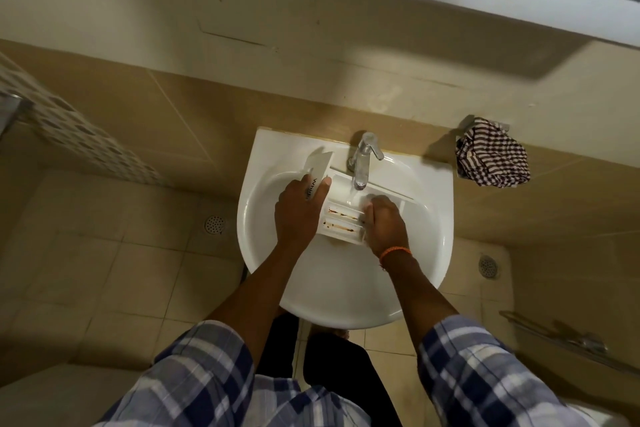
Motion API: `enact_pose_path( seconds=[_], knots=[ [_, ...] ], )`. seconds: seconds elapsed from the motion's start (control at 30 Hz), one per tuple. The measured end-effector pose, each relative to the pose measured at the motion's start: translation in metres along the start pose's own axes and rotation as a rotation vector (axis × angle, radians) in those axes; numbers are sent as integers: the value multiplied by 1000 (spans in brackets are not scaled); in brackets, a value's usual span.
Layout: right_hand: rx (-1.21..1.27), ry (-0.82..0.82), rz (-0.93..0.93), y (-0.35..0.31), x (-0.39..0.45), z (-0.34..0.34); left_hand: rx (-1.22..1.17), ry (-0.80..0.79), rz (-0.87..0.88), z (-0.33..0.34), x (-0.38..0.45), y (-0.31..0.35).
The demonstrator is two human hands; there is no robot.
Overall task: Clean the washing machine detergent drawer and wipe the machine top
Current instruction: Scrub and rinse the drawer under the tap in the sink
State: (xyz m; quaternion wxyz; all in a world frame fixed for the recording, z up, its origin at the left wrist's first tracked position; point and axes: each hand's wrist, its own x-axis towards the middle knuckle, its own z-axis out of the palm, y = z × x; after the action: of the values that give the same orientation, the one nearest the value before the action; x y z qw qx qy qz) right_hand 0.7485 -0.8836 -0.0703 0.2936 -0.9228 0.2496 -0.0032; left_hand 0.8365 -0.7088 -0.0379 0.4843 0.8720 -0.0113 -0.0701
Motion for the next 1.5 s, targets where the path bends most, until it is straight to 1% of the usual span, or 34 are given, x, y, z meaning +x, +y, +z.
enact_pose_path(
  seconds=[0.07, 0.1, 0.17, 0.2, 0.27, 0.33, 0.43, 0.5, 0.57, 0.6, 0.63, 0.7, 0.73, 0.77, 0.8, 0.83, 0.9, 0.93, 0.97, 1.0, 1.07, 1.1, 1.17, 1.2, 1.3, 1.37, 1.43, 1.47, 1.5],
  knots=[
    [-27, 12, -11, -28, 1, 8, 5, 9, -2, 2, -1, -1],
    [-18, 2, -71, -43, 0, 13, 7, 9, -8, 3, -1, -1],
    [-22, -49, -250, -63, -7, 18, -5, 11, -19, 2, -1, -1],
    [-16, -78, -311, -63, -10, 18, -7, 13, -17, 2, 0, -3],
    [39, -120, -343, -45, -12, 10, -3, 12, -10, 2, 1, -4],
    [37, -91, -267, -12, -12, 2, -20, 10, -24, 0, 0, -3],
    [-45, -9, -51, 18, -7, -6, -44, 3, -49, 1, -4, -1],
    [-34, -11, 38, 8, 0, -3, -47, 10, -56, 1, -7, 3],
    [-16, -15, 81, -15, 6, 2, -47, 11, -57, 0, -8, 4],
    [15, -19, 54, -27, 7, 4, -39, 10, -55, 0, -7, 3],
    [69, -43, -25, -37, 6, 7, -25, 8, -53, -1, -7, 5],
    [150, -129, -239, -49, -3, 7, 3, 5, -43, -3, -6, 5],
    [170, -168, -300, -44, -6, 8, 7, -1, -40, -3, -4, 4],
    [190, -187, -308, -38, -9, 5, 6, -6, -44, -4, -3, 4],
    [209, -160, -246, -28, -9, 3, 2, -5, -51, -4, -3, 2],
    [203, -95, -146, -18, -8, 1, -12, -6, -57, -4, -3, 2],
    [131, 26, 94, -10, 0, -3, -34, -5, -64, -3, -4, 2],
    [65, 48, 173, -15, 5, 0, -32, 0, -63, -1, -4, 1],
    [16, 47, 204, -26, 11, 6, -21, 7, -62, -1, -6, 3],
    [-1, 44, 201, -41, 16, 11, -9, 16, -52, 0, -7, 4],
    [138, 4, 127, -67, 18, 22, 1, 23, -33, 1, -6, 2],
    [200, -33, 59, -72, 16, 27, 2, 20, -29, 1, -5, 1],
    [209, -60, -51, -61, 13, 28, -8, 10, -39, -1, -2, -2],
    [192, -44, -43, -51, 13, 24, -17, 9, -47, -2, -1, -4],
    [148, 45, 134, -19, 17, 11, -47, 1, -63, -3, -1, -2],
    [51, 53, 220, -23, 18, 11, -43, 7, -61, -2, -4, 1],
    [-69, 73, 220, -46, 18, 18, -27, 14, -54, -1, -5, 2],
    [-58, 83, 161, -58, 15, 24, -23, 11, -45, 0, -5, 1],
    [-2, 67, 55, -68, 10, 28, -15, 8, -35, -1, -5, 0]
  ],
)
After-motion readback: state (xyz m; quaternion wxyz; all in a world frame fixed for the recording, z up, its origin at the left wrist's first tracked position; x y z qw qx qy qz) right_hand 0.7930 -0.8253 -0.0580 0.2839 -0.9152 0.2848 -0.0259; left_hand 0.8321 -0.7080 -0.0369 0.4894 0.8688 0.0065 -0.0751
